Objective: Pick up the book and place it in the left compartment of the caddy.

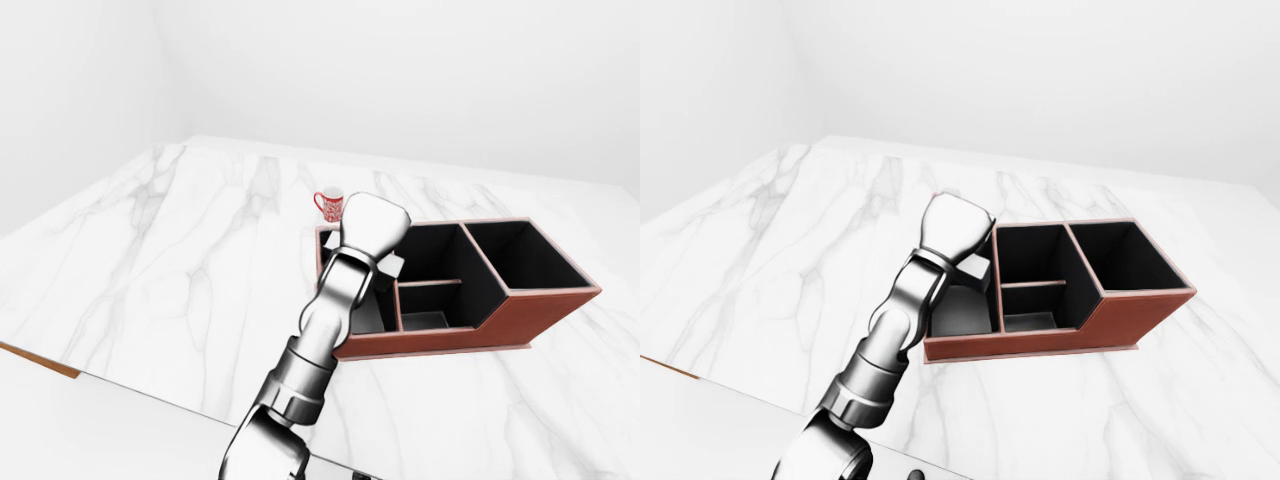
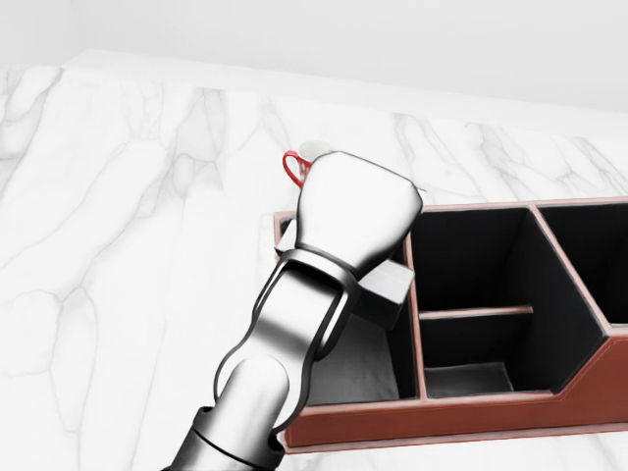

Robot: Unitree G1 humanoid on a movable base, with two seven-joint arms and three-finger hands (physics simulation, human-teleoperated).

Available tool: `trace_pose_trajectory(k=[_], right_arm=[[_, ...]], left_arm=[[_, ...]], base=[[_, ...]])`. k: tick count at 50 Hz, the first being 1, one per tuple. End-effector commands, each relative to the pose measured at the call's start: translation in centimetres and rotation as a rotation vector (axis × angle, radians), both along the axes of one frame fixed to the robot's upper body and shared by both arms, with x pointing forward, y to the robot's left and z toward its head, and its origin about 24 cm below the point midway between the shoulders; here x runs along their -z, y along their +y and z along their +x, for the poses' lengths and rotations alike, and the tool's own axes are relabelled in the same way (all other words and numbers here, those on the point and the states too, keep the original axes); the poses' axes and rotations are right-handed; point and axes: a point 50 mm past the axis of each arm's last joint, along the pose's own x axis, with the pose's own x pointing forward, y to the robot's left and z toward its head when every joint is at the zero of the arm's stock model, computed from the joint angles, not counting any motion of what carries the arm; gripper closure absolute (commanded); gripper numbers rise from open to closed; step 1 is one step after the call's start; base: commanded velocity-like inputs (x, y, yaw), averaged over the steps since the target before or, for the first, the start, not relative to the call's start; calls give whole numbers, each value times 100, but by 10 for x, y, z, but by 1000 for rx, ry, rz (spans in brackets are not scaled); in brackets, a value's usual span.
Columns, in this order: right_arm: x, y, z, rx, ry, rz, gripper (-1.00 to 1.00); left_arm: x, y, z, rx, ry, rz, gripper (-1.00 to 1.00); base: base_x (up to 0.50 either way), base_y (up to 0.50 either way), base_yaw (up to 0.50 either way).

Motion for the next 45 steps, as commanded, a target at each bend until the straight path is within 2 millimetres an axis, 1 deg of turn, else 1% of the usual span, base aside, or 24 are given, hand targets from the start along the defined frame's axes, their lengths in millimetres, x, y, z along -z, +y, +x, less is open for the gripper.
trace_pose_trajectory(k=[1, 7, 10, 16, 30, 38, 41, 42, 45], right_arm=[[1, 0, 0, -2, 2, 0, -100], [-3, 1, -2, 3, -7, -8, -100], [1, 1, 1, -5, 7, -2, -100], [-1, 1, -1, 0, -1, -7, -100], [0, 1, 0, -4, 4, -8, -100], [0, 1, 0, -4, 5, -9, -100], [0, 1, 0, -5, 6, -9, -100], [1, 1, 1, -6, 8, -8, -100], [-1, 1, 0, -3, 4, -10, -100]], left_arm=[[7, -4, 5, 17, 9, -2, 100], [16, -4, 8, 15, 36, 1, 100], [20, -2, 11, 1, 52, -1, 100], [28, -2, 14, 0, 75, 3, 100], [42, -5, 21, 6, 109, 4, 100], [55, -4, 28, 8, 138, 3, 100], [57, -4, 29, 10, 140, 3, 100], [61, -5, 30, 19, 149, 7, 100], [65, -6, 32, 20, 160, 9, 100]], base=[[0, 0, 0], [0, 0, 0], [0, 0, 0], [0, 0, 0], [0, 0, 0], [0, 0, 0], [0, 0, 0], [0, 0, 0], [0, 0, 0]])
